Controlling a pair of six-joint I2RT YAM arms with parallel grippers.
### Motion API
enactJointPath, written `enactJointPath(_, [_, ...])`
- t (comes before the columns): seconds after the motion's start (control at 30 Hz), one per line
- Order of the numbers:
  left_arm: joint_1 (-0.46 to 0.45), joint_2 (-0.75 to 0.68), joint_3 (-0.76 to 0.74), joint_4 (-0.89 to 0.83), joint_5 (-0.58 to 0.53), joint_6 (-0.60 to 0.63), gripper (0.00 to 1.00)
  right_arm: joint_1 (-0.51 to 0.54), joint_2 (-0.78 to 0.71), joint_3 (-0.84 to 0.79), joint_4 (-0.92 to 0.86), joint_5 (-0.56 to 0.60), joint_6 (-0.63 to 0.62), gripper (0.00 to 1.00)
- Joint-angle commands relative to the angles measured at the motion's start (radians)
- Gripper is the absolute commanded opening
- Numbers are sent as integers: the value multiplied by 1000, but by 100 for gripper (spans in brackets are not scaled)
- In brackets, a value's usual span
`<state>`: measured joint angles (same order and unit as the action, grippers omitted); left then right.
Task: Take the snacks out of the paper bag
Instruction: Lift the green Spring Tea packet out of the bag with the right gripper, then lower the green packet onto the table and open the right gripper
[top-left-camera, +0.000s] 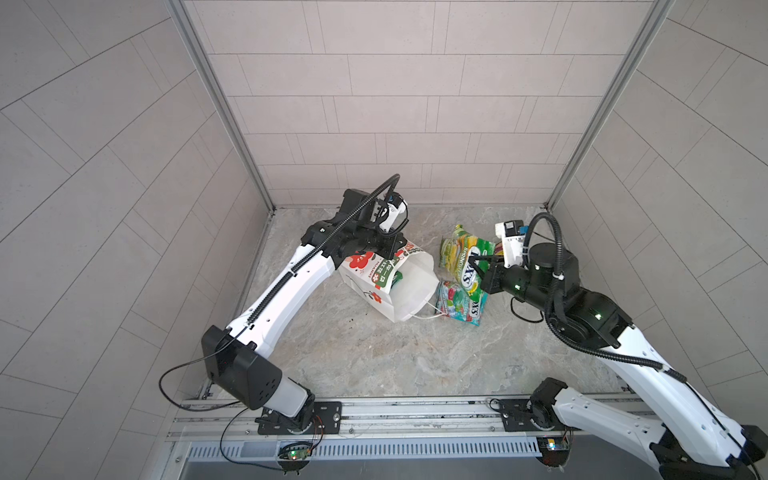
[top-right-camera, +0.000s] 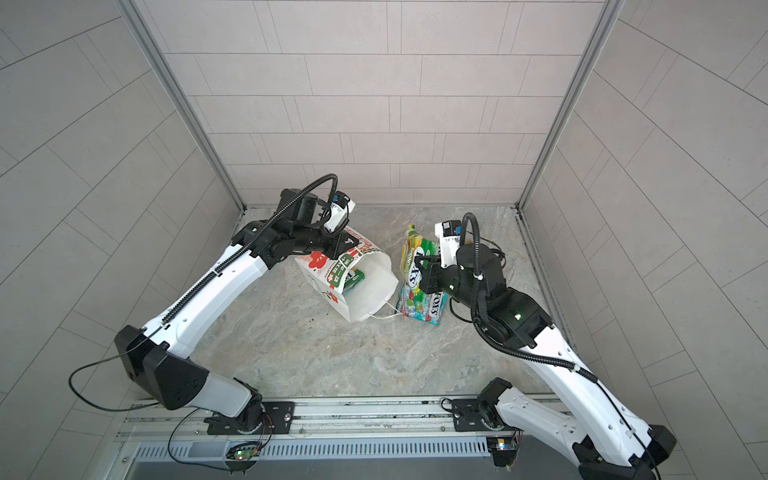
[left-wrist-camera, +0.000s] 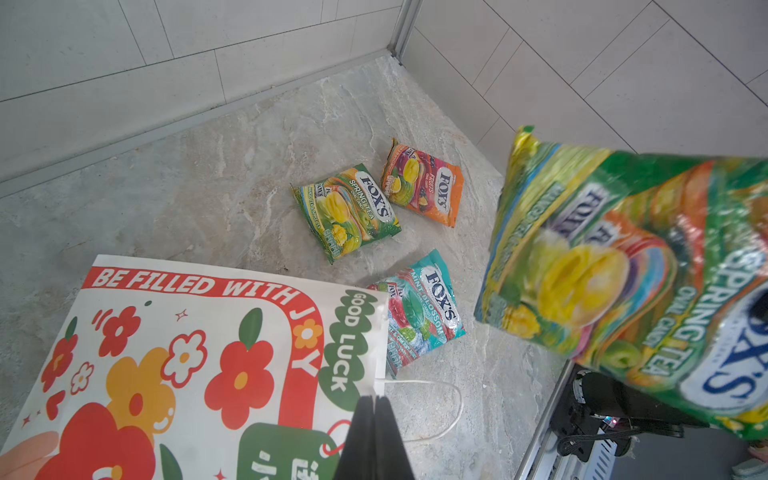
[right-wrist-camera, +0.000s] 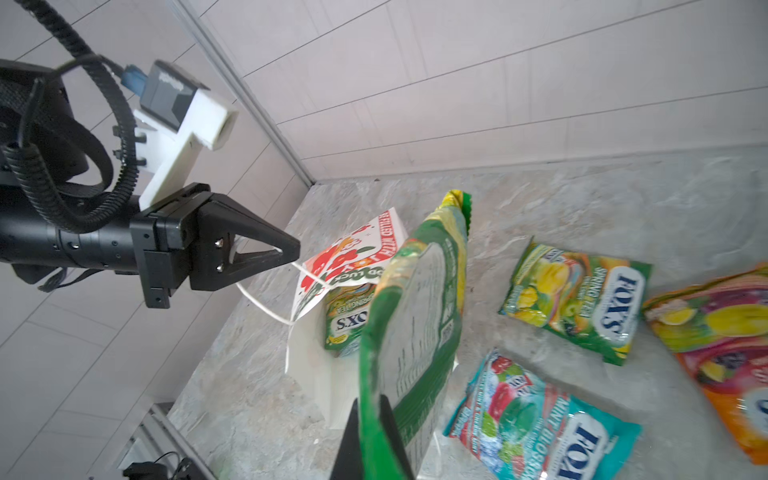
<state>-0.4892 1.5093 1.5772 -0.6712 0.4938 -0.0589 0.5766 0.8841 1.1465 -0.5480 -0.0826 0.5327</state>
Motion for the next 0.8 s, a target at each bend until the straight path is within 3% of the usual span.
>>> enactJointPath(0.0, [0, 3, 24, -7, 3, 12, 0, -62, -24, 36, -156, 132, -101, 0])
enactJointPath(0.3, [-1, -4, 24, -8, 2, 13, 0, -363, -38, -7, -321, 168, -178, 0])
enactJointPath(0.53, [-1, -4, 24, -8, 5, 16, 0, -420, 13, -89, -307, 168, -200, 0])
enactJointPath(0.77, [-2, -4, 23, -9, 3, 19, 0, -442, 89, -165, -235, 30, -188, 0])
